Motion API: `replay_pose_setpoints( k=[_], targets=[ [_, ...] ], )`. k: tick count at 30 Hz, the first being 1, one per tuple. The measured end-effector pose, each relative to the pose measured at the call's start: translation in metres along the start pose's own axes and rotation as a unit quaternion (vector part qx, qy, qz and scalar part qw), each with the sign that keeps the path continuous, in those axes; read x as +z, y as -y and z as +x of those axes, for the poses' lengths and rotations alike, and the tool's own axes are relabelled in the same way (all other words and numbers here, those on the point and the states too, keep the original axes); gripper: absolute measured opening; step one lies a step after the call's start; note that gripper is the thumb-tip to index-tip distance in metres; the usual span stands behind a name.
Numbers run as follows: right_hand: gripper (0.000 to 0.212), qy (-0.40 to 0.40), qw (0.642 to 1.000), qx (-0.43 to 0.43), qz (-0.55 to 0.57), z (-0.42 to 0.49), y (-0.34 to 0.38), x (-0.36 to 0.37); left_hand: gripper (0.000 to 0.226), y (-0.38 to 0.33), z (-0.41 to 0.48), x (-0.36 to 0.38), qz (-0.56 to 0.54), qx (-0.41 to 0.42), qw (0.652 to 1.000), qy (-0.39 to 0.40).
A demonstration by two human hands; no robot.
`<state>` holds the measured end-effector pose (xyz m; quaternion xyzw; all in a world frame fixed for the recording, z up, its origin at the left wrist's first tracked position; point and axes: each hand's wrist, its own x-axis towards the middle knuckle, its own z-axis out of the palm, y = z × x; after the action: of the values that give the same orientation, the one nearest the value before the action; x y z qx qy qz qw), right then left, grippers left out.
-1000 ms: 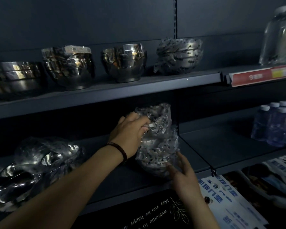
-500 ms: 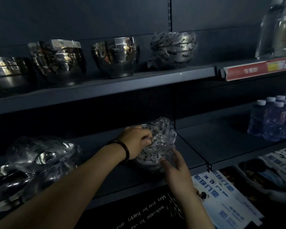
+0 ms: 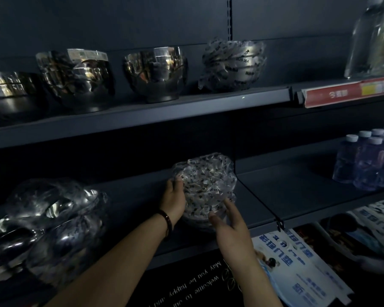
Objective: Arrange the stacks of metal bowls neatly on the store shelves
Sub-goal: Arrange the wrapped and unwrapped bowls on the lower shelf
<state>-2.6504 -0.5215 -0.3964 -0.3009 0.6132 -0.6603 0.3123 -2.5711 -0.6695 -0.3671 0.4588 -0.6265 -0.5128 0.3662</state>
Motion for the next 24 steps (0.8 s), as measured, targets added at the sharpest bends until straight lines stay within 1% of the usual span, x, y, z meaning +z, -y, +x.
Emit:
replay_pose_setpoints(
  k=[2, 3, 5, 9, 13, 15, 17, 19, 21, 22, 24],
  targets=[
    [0.058, 0.0, 1.0, 0.0, -0.003, -0.001, 0.0, -0.001, 0.047, -0.001, -0.001, 0.007, -0.03, -0.012, 0.999, -0.001],
    [0.057, -0.002, 1.0, 0.005, -0.001, -0.001, 0.001, -0.001, 0.045, -0.001, 0.0, 0.01, -0.04, -0.014, 0.999, -0.001],
    [0.056, -0.006, 1.0, 0.02, 0.01, 0.002, 0.0, -0.002, 0.044, 0.0, 0.002, 0.014, -0.044, -0.01, 0.999, -0.003],
    [0.063, -0.003, 0.999, 0.023, 0.038, 0.007, -0.004, 0.003, 0.044, 0.0, 0.004, 0.018, -0.035, 0.008, 0.999, -0.011],
    [0.059, -0.02, 0.996, 0.036, 0.084, 0.011, -0.008, 0.007, 0.047, -0.003, -0.006, 0.009, -0.002, 0.028, 1.0, 0.01],
    [0.058, -0.028, 0.997, 0.028, 0.064, 0.011, -0.013, 0.009, 0.051, -0.001, -0.011, -0.003, 0.003, 0.022, 1.0, 0.02],
    [0.06, -0.037, 0.999, 0.007, 0.019, 0.004, -0.012, 0.014, 0.048, 0.002, -0.02, -0.021, -0.006, 0.011, 1.0, 0.023],
    [0.055, -0.067, 0.997, -0.028, -0.025, -0.004, -0.009, 0.023, 0.037, 0.005, -0.037, -0.044, 0.001, 0.028, 0.999, 0.034],
    [0.044, -0.106, 0.992, -0.059, -0.04, -0.014, -0.007, 0.031, 0.019, 0.01, -0.061, -0.069, 0.023, 0.058, 0.997, 0.05],
    [0.039, -0.119, 0.989, -0.07, -0.046, -0.019, -0.007, 0.036, 0.016, 0.014, -0.074, -0.083, 0.04, 0.07, 0.995, 0.058],
    [0.028, -0.127, 0.988, -0.074, -0.048, -0.028, -0.01, 0.049, 0.017, 0.026, -0.099, -0.111, 0.077, 0.087, 0.99, 0.081]
  ],
)
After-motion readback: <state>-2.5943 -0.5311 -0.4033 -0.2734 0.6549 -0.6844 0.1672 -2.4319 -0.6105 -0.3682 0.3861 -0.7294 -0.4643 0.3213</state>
